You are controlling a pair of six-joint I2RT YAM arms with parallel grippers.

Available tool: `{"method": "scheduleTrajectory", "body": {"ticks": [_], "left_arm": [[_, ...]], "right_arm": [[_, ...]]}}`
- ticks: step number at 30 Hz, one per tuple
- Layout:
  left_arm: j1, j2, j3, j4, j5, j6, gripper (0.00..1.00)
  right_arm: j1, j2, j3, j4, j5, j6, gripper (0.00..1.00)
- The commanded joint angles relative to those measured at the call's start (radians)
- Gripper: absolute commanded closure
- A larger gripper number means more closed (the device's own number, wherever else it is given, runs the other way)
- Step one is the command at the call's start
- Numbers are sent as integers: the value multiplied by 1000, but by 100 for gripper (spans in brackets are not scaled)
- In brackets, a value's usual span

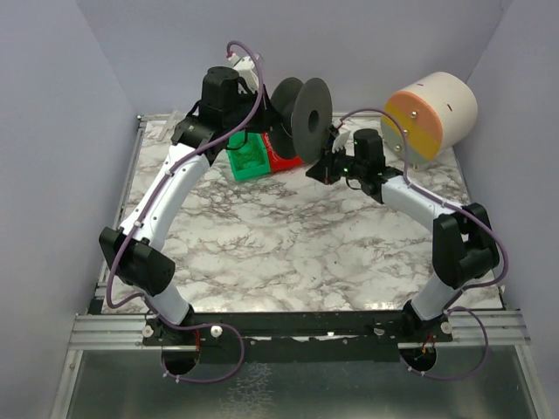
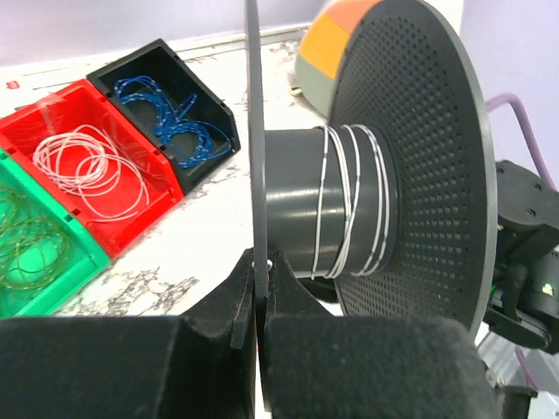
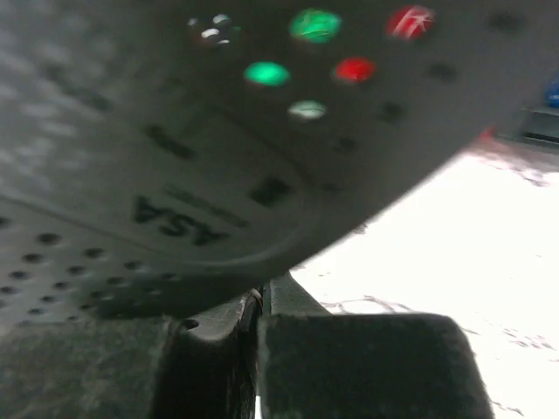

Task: Wrap the cables
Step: Wrap the cable around the cable reel.

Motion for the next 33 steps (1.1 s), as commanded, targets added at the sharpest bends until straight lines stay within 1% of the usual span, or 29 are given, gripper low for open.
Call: {"method": "scheduleTrajectory", "body": {"ticks": [1, 5, 11, 15, 19, 23, 28, 33], "left_arm": [[3, -57, -42, 138, 258, -44, 100], [3, -68, -70, 142, 318, -33, 100], [3, -71, -62, 154, 416, -37, 100], [2, -72, -80, 174, 478, -42, 100], [-2, -80, -108, 176, 485, -16, 100], [-18, -87, -119, 136, 479, 41, 100], [-71, -87, -103, 18, 440, 169, 100], [-134, -88, -89, -90, 342, 314, 100]], "right_arm": [[3, -17, 4, -39, 347, 0, 99], [-20, -45, 30, -58, 486, 7, 100], [-138, -100, -15, -11, 483, 52, 99], [-211, -118, -39, 29, 473, 51, 100], [-256, -148, -59, 88, 498, 22, 99], [-270, -177, -55, 122, 551, -9, 100], [-314, -184, 10, 78, 566, -11, 99], [-380, -189, 66, 35, 512, 18, 99]]}}
